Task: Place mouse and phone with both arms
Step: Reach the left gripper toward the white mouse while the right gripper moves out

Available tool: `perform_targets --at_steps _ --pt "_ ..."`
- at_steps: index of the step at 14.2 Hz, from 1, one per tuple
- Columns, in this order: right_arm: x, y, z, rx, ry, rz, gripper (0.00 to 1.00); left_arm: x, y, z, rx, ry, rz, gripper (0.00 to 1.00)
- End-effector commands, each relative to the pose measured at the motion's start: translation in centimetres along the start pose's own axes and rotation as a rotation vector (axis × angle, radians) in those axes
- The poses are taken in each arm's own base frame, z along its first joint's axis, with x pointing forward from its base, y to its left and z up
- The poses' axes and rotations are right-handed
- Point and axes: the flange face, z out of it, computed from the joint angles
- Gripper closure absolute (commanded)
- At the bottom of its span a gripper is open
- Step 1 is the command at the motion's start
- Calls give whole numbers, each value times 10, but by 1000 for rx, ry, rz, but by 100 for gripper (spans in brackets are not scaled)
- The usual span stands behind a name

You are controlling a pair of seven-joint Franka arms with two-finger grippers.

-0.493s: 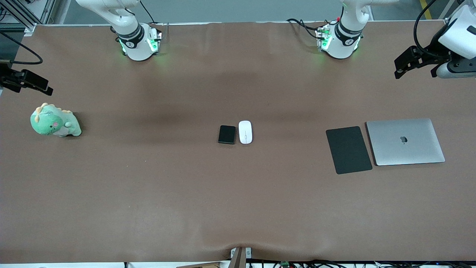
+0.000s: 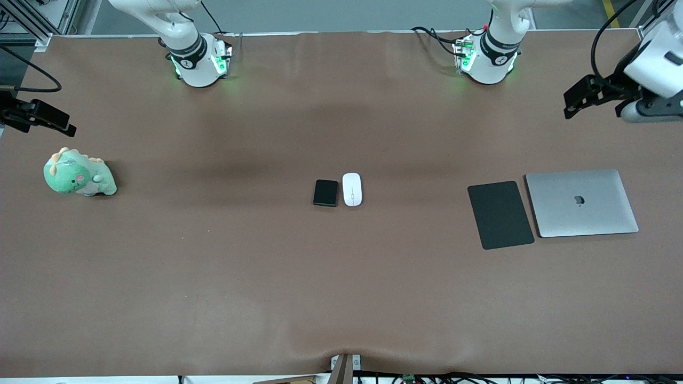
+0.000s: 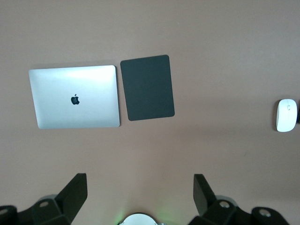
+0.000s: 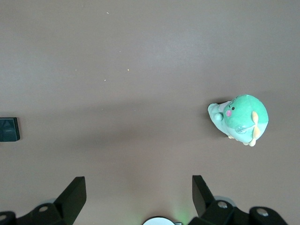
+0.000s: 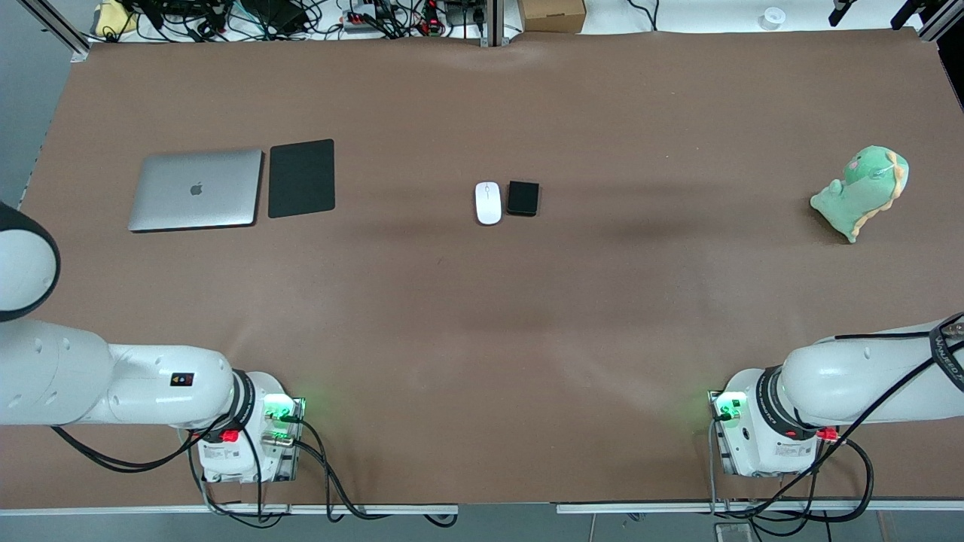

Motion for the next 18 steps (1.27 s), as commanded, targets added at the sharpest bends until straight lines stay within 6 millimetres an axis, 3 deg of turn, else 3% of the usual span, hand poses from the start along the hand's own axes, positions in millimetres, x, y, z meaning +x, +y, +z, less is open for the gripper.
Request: perform_targets --at_steps 1,2,5,9,11,14,18 --pt "-3 -3 0 -10 -3 -4 0 34 48 31 -16 -7 1 0" --pt "-3 -3 1 -10 -3 -3 0 45 67 46 -25 10 -15 0" --pt "1 -9 7 -8 -14 -9 0 57 149 99 -30 -29 -27 0" --pt "6 -11 15 -9 -31 -12 0 51 243 153 -27 -29 -83 0" --pt "10 -16 21 -6 -41 -20 0 50 280 181 -41 -17 -70 0" --pt "16 -44 37 -10 -69 -63 0 45 327 233 -53 -27 -19 0" --pt "35 -69 75 25 -137 -42 0 39 377 297 -69 5 -67 0"
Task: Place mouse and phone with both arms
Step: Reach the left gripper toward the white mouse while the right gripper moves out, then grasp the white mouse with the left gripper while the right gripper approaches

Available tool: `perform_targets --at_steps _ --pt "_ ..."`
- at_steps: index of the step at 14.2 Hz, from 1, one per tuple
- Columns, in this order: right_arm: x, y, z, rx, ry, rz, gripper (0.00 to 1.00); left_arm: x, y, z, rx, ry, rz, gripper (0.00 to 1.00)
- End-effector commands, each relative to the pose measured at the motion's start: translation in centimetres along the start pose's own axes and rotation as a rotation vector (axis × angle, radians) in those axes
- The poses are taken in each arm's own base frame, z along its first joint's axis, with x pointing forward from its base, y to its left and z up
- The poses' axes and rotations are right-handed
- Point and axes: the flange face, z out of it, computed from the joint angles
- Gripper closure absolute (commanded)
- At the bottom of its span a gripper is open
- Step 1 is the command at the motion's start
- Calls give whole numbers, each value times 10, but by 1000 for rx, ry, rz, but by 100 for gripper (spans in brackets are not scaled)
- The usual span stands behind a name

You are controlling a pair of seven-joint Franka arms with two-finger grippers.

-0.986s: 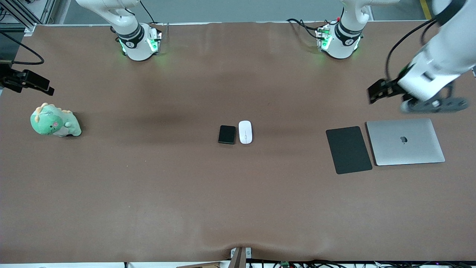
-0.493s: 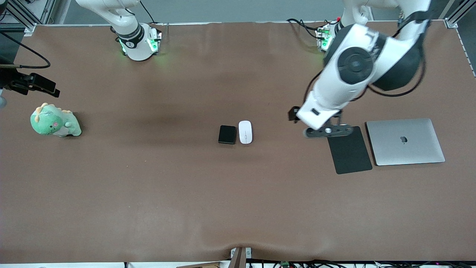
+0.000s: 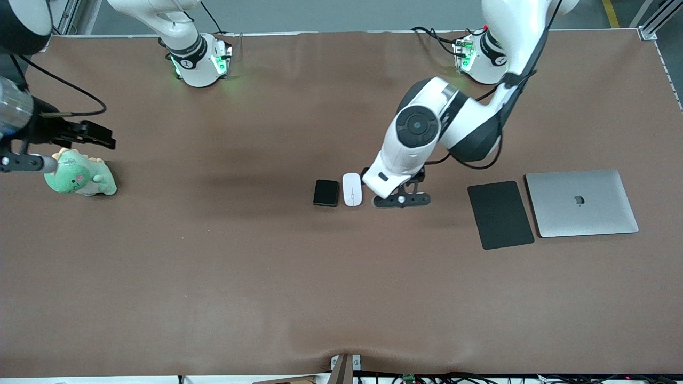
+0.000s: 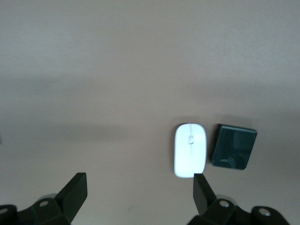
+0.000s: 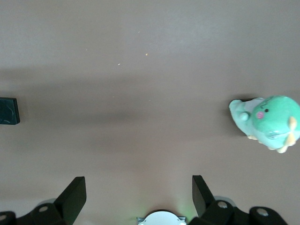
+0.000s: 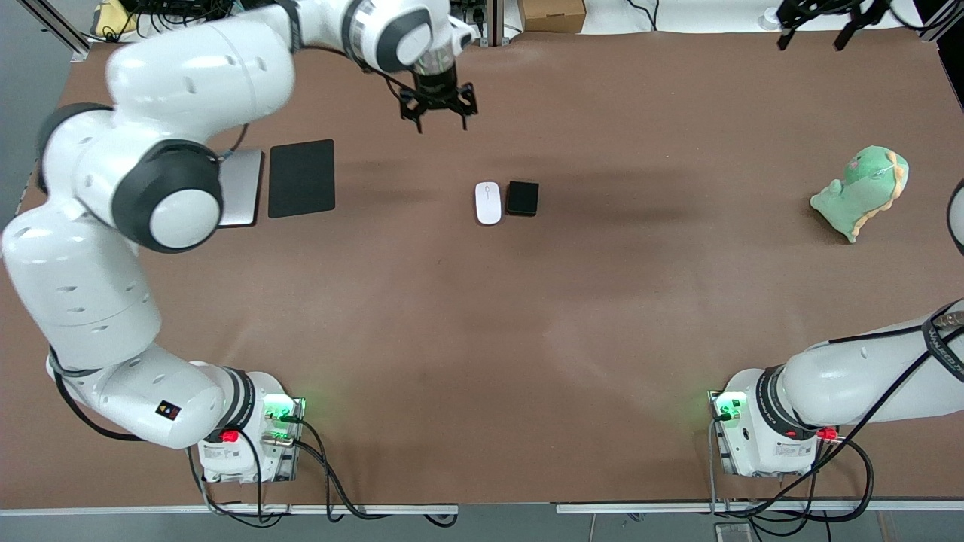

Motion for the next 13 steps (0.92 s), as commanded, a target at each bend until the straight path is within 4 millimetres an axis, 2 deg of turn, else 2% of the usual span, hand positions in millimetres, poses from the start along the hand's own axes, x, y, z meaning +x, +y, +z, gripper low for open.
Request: perform_targets --at_steps 1,3,6,9,13 --pt "18 -14 22 35 -35 43 0 -3 30 37 11 46 -17 0" --pt "26 -30 34 31 -37 28 0 -6 42 68 12 52 -31 0" --pt "28 -30 37 32 -38 31 0 -14 56 101 1 61 -32 0" --pt "28 -31 38 31 -42 51 0 -19 62 126 8 54 -16 0" --pt "35 -49 42 39 -14 58 0 -27 71 148 2 58 -19 3"
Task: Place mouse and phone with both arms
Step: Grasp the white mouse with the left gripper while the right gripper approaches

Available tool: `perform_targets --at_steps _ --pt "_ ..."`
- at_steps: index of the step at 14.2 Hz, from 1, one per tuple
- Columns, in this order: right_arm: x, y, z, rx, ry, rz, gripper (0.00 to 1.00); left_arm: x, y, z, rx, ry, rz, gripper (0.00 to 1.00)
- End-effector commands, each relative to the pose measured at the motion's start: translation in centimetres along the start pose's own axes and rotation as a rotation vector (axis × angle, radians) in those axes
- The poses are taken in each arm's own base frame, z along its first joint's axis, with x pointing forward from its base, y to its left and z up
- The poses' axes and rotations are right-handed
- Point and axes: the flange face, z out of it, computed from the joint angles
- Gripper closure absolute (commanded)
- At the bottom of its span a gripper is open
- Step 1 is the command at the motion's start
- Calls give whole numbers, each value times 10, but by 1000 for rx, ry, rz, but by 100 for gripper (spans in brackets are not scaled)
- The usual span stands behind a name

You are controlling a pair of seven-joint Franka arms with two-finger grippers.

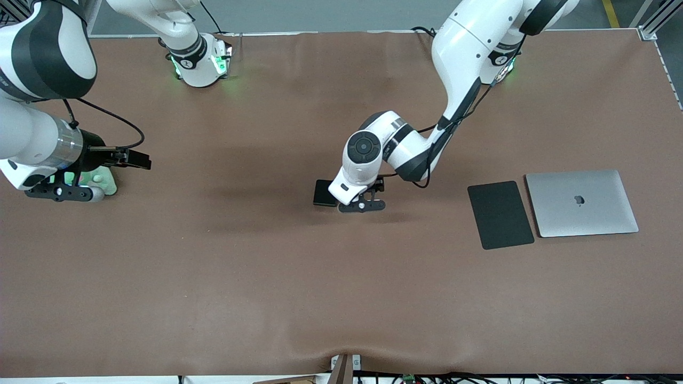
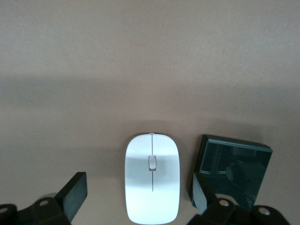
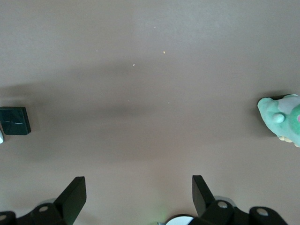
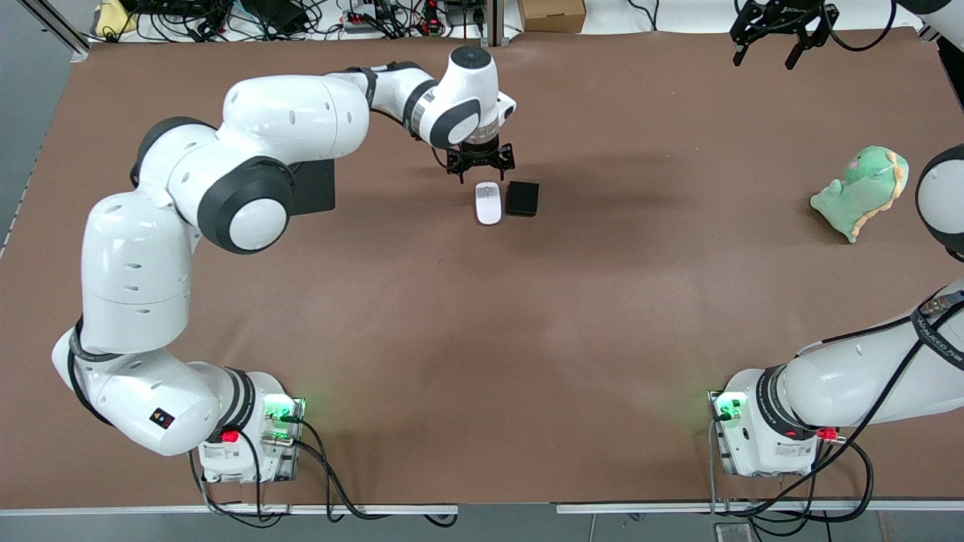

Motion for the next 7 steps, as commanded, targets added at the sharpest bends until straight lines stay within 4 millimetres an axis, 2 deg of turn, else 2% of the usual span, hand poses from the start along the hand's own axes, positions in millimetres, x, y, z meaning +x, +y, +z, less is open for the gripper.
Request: perform_targets --at_steps 1,3,7 --pt "1 -27 1 30 22 -10 0 0 10 13 -7 38 -9 4" --pt "2 -49 1 59 46 -40 0 -7 15 25 -2 32 4 9" --pt "25 -100 45 81 52 -93 0 -10 14 34 25 43 20 14"
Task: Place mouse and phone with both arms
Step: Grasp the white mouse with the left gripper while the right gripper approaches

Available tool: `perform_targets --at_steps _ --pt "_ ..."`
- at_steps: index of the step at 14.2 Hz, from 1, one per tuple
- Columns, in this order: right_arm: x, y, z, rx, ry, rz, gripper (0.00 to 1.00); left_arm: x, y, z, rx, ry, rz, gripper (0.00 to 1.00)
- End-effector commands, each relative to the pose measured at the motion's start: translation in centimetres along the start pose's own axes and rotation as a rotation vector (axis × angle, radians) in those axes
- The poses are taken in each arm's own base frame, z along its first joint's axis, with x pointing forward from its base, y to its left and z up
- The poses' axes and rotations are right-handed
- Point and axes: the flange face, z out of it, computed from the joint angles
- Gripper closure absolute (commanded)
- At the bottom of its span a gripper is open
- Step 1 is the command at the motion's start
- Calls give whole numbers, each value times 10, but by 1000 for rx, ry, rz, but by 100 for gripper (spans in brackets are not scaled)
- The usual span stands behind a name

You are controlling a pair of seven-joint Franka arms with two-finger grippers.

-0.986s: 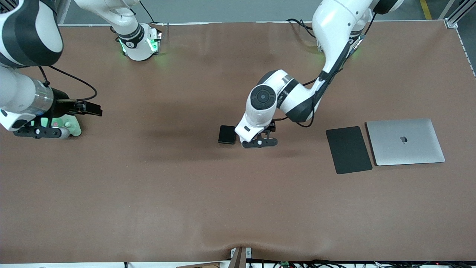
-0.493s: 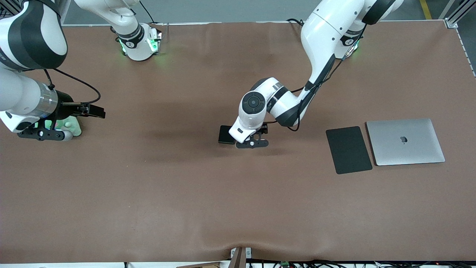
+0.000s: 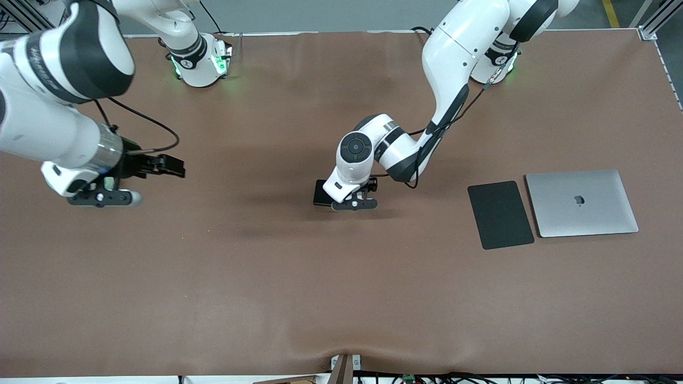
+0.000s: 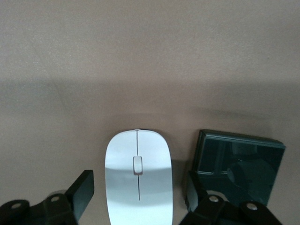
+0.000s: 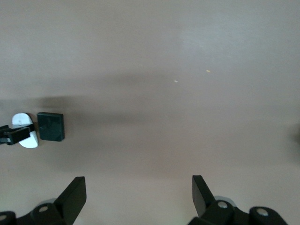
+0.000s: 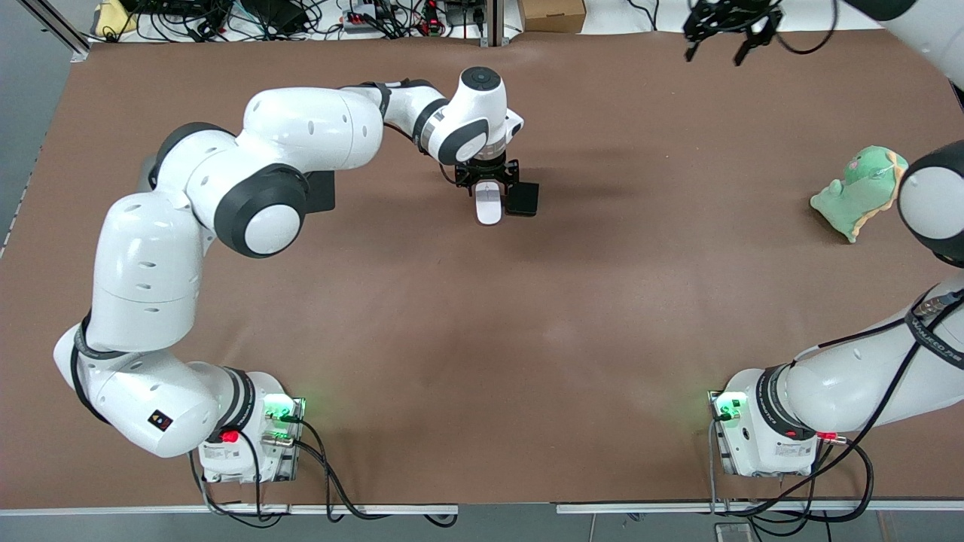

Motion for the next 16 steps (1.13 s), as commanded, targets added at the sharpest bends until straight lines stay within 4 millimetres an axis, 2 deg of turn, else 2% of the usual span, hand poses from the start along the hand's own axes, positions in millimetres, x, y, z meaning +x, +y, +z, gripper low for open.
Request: perform_targets --at_steps 1,4,6,8,9,12,13,14,15,16 --pt "21 -31 41 9 -6 -21 0 0 5 7 16 28 -15 16" --pt "34 -53 85 -8 -19 2 0 -6 9 10 19 24 -30 19" --pt "40 -61 110 -20 -40 21 0 -17 11 18 35 12 -27 21" --pt "44 -68 130 -32 -49 57 0 -18 10 19 42 8 -28 28" --pt "47 -67 140 -39 -60 74 0 -19 10 20 44 6 -27 34" --pt "57 -58 163 -40 -59 91 0 -18 7 13 64 3 -37 63" --pt "58 -61 169 -37 -40 88 0 -15 5 3 80 5 -35 71" --pt "58 -63 177 -33 -19 87 0 -9 -1 -15 90 15 -32 75" --pt "58 -72 183 -30 3 80 0 -4 -7 -38 103 20 -31 76" --pt "54 -91 195 -37 2 88 0 7 -21 -61 115 21 -43 79"
